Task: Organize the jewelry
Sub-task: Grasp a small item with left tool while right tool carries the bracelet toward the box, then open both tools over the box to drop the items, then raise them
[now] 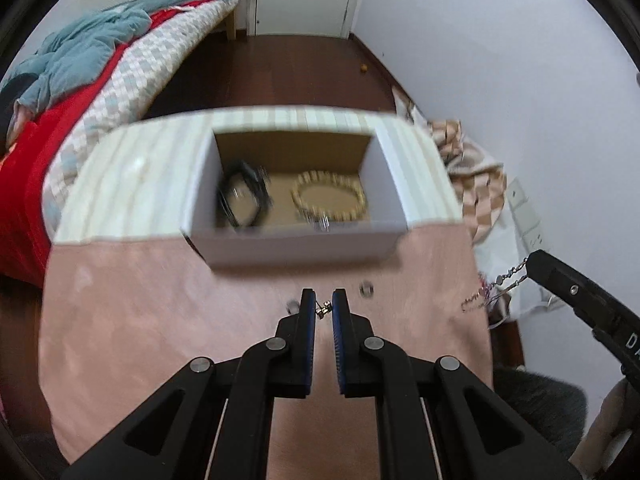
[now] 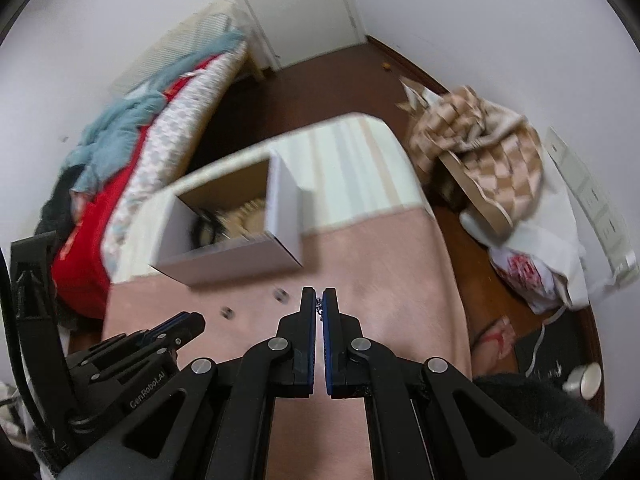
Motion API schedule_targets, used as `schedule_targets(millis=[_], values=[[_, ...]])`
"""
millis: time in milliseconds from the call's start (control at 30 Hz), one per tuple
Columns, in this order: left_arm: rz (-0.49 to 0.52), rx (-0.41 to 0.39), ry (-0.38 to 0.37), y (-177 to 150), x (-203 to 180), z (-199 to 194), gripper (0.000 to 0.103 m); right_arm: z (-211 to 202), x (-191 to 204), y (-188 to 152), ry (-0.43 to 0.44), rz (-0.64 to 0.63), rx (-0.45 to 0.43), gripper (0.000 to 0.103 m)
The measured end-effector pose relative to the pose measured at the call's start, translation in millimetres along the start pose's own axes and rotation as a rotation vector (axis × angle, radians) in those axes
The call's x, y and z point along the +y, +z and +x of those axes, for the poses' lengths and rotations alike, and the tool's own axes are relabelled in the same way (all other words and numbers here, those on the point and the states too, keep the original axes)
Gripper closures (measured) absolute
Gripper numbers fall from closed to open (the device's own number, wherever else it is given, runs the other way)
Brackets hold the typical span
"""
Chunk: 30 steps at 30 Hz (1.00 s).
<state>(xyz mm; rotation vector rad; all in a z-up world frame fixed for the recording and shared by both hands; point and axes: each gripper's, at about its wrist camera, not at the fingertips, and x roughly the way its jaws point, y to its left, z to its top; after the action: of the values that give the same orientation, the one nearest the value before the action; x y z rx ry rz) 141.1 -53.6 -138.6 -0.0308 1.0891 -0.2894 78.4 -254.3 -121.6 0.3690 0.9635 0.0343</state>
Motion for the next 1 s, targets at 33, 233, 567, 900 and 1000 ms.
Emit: schedule_targets(millis=[33,233,567,900,1000], values=[[-0.003,-0.009,-0.003,8,5,-6,0.097,-5,8,11,0.02,-0.014,-0.012,0.1],[-0.001,-0.036,0.0,62,21,-15,0.097,-16,53,67,0.091,-0.11,-0.065,0.1],[-0.047,0.086,-0.001,102,50,44,0.097,73,87,116,0.088,-0.171,0.063,0.1],[-0.104,0.184,0.06,108,65,83,0.067,139,83,131,0.073,-0.192,0.197,0.099],[-0.113,0.147,0.073,109,69,74,0.027,148,79,129,0.082,-0.169,0.25,0.099]])
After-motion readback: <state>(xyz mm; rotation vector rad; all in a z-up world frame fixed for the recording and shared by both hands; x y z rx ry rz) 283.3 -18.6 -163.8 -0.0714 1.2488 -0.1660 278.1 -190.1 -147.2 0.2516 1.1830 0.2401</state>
